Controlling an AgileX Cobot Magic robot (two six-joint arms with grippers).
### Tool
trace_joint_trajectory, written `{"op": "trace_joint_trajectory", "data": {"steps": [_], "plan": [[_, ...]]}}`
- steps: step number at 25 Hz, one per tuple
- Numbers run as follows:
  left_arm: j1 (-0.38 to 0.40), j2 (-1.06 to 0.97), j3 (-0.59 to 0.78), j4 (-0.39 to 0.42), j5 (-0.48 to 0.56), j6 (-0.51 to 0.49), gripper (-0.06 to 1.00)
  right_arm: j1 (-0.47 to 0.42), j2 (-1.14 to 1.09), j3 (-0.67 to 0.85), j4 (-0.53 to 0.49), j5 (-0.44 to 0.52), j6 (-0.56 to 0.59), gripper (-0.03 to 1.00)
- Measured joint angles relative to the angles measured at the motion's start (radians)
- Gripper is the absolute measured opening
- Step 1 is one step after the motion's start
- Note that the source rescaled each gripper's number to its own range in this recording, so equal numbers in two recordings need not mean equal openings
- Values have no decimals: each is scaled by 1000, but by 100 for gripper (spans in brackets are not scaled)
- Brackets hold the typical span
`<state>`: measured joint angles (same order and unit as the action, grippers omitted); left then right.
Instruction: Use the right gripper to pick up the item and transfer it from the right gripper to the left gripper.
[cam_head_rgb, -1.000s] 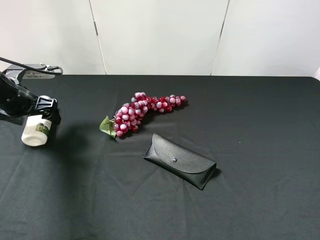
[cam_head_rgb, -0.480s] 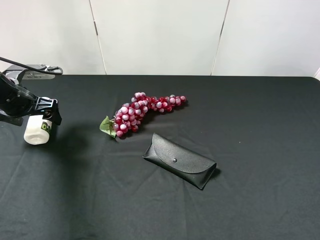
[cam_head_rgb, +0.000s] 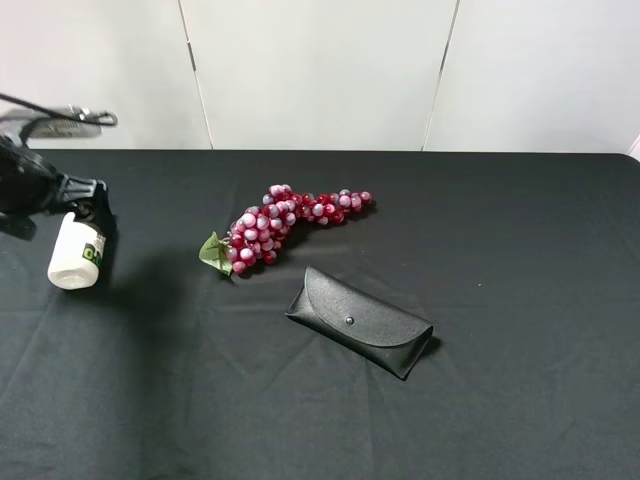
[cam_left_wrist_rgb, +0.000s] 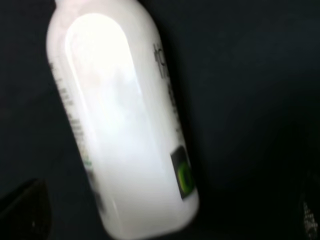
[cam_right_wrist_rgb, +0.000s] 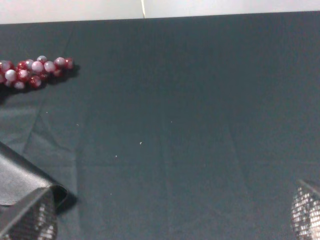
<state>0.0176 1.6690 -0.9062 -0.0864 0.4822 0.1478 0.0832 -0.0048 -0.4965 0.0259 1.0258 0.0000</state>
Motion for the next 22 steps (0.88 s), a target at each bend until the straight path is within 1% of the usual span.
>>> {"op": "trace_joint_trajectory", "data": {"steps": [7,12,22], "plan": [[0,-168,-80,0,202,-2,100,0,0,0,-1,0,0,100],[0,-326,-125,0,333,-31,100,0,0,0,-1,0,0,100],[0,-718,-133,20,556,-39,100,0,0,0,-1,0,0,100]]}}
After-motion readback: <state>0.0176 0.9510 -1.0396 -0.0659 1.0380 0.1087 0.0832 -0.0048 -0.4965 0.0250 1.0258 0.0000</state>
